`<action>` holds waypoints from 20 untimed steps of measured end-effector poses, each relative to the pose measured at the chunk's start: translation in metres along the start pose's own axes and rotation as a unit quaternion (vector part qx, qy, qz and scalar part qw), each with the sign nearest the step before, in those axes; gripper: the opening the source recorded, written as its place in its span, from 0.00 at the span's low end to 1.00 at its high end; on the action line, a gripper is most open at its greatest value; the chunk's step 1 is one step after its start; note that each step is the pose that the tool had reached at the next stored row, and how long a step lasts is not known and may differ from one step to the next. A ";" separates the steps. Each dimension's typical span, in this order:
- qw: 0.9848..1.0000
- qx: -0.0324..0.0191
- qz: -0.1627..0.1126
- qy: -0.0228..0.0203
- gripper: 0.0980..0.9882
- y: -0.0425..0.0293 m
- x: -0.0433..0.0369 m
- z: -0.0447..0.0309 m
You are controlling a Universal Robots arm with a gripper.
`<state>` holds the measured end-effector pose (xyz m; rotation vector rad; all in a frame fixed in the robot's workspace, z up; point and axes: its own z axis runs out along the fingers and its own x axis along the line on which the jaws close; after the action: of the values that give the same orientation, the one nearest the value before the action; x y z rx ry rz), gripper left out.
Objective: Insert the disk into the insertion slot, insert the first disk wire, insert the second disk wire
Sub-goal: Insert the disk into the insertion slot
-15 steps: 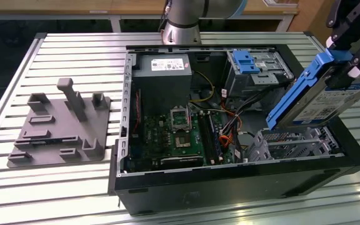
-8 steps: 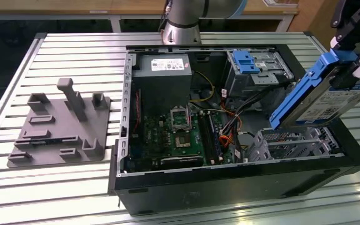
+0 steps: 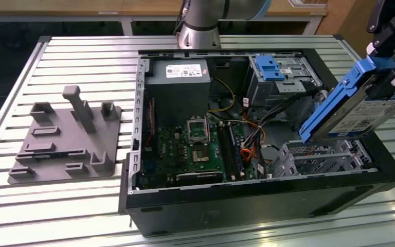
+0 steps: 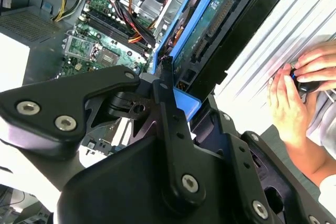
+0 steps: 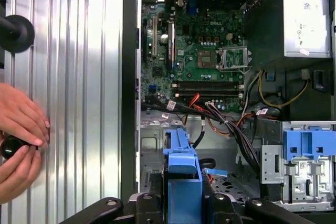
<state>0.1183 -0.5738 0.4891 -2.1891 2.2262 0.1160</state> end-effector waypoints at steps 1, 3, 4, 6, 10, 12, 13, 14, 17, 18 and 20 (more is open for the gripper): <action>1.000 0.000 0.000 0.000 0.30 -0.0001 -0.0010 0.0005; 1.000 0.000 0.000 0.000 0.30 -0.0003 -0.0042 0.0014; 1.000 0.000 0.000 0.000 0.30 -0.0003 -0.0061 0.0020; 1.000 0.000 0.000 0.000 0.30 -0.0004 -0.0090 0.0033; 1.000 0.000 -0.002 0.000 0.30 -0.0005 -0.0093 0.0072; 1.000 0.000 -0.003 0.000 0.30 -0.0008 -0.0093 0.0090; 1.000 0.000 -0.004 0.000 0.30 -0.0012 -0.0093 0.0098; 1.000 0.000 -0.005 0.000 0.30 -0.0017 -0.0093 0.0106; 1.000 0.000 -0.007 0.000 0.30 -0.0030 -0.0091 0.0131; 1.000 0.000 -0.007 0.000 0.30 -0.0030 -0.0090 0.0140; 1.000 -0.001 -0.008 0.000 0.30 -0.0032 -0.0089 0.0160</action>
<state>0.1210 -0.5640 0.4736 -2.2074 2.2090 0.1160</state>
